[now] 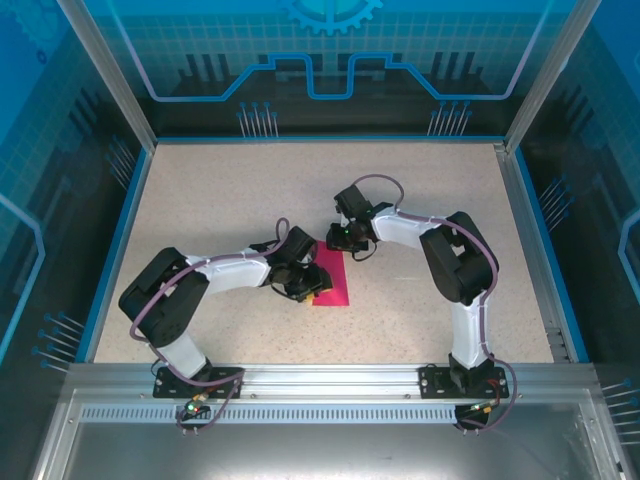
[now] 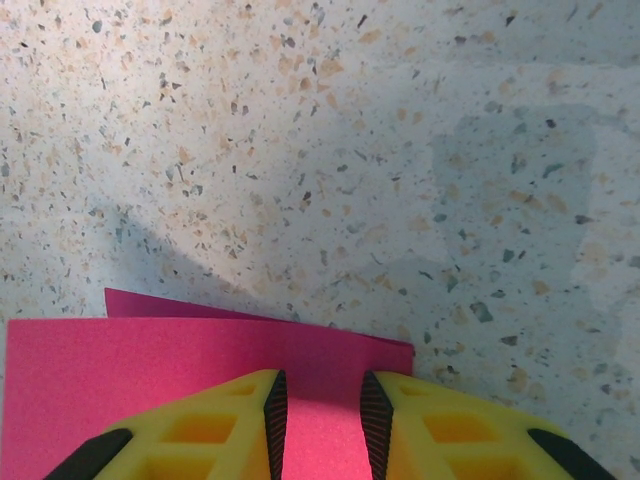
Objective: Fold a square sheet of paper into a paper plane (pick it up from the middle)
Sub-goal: Fold the triangle a second time at the center of the table.
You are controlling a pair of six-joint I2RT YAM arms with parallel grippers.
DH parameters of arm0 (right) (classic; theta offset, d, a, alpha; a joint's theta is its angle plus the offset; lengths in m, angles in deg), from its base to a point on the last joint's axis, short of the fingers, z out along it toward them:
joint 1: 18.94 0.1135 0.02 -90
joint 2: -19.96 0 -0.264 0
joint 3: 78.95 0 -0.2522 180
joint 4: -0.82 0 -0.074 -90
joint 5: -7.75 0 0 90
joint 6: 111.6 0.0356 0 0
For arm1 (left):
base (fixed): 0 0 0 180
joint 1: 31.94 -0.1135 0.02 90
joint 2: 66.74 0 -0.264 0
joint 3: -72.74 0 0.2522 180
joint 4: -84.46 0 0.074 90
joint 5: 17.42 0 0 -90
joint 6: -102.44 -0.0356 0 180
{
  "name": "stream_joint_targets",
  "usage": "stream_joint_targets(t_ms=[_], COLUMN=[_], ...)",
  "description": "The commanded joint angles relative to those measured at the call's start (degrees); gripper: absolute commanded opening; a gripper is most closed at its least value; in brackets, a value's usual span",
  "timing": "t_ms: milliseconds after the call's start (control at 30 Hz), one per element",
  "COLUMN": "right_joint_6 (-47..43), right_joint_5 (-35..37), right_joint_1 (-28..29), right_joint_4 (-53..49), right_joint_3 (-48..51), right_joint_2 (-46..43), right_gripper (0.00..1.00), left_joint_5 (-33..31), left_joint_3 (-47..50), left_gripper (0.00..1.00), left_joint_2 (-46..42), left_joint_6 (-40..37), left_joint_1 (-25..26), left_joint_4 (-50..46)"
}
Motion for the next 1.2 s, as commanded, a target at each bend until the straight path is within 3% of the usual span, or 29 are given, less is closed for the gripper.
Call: stream_joint_targets(t_ms=[0, 500, 933, 1167], right_joint_6=[1.2, 1.2, 1.4, 1.5], right_joint_5=[-2.5, -2.3, -2.3, -2.1], right_joint_1=[0.3, 0.3, 0.1, 0.2], right_joint_4=[-2.8, -2.5, -2.8, -3.0], right_joint_3=[3.2, 4.1, 3.9, 3.5], right_joint_2=[2.0, 2.3, 2.6, 2.6], right_gripper=[0.30, 0.30, 0.29, 0.29], left_joint_5=[-2.3, -5.2, -0.2, 3.0], left_joint_3=[-1.5, -2.0, 2.2, 6.5], left_gripper=[0.44, 0.46, 0.63, 0.51], left_joint_2=[-1.5, -3.8, -3.4, -2.9], left_joint_6=[-3.1, -11.9, -10.4, -4.7], left_joint_1=[-0.3, -2.8, -4.8, -4.6], left_joint_4=[2.9, 8.2, 16.4, 20.1])
